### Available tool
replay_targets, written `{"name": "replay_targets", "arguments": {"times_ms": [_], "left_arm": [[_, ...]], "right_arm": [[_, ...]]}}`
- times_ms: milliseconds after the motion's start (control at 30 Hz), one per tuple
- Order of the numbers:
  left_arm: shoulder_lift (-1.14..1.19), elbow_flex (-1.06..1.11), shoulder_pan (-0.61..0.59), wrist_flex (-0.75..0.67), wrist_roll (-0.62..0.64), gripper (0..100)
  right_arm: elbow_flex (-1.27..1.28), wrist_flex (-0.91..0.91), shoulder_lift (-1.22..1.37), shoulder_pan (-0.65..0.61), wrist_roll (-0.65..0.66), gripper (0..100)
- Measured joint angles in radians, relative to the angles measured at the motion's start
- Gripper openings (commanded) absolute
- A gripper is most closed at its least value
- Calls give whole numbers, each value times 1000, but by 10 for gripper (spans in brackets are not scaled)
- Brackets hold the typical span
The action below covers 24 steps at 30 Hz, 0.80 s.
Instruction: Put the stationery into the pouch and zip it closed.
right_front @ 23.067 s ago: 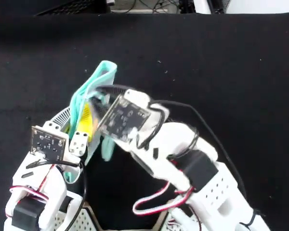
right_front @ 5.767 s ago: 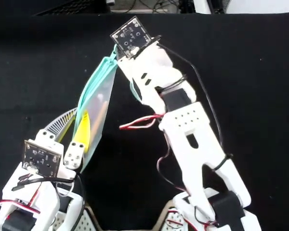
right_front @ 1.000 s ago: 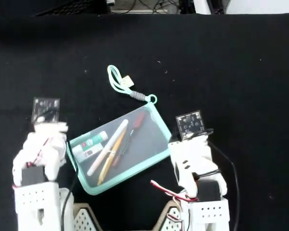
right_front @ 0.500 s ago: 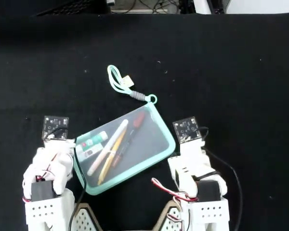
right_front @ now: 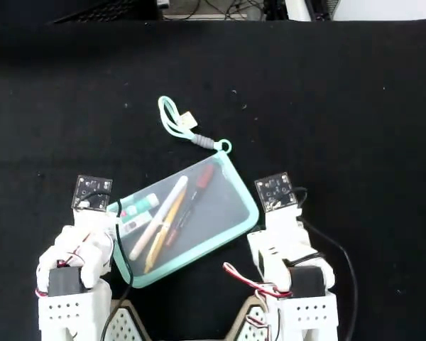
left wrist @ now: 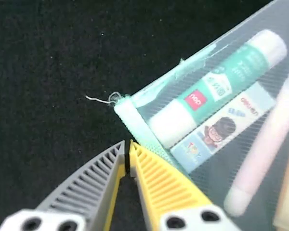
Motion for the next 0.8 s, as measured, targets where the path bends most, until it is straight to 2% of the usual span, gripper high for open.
{"name": "replay_targets", "arguments": {"times_ms": [133,267,433,667,800], "left_arm": [[0,0,-133,3,2,30],[0,0,-160,3,106,30],[0,0,-166,3,264,30],[0,0,-166,3,288,30],[0,0,-72,3,290,30]], "right_arm": [[0,0,0,0,0,12],[0,0,0,0,0,12],[0,0,0,0,0,12],[0,0,0,0,0,12],[0,0,0,0,0,12]]}}
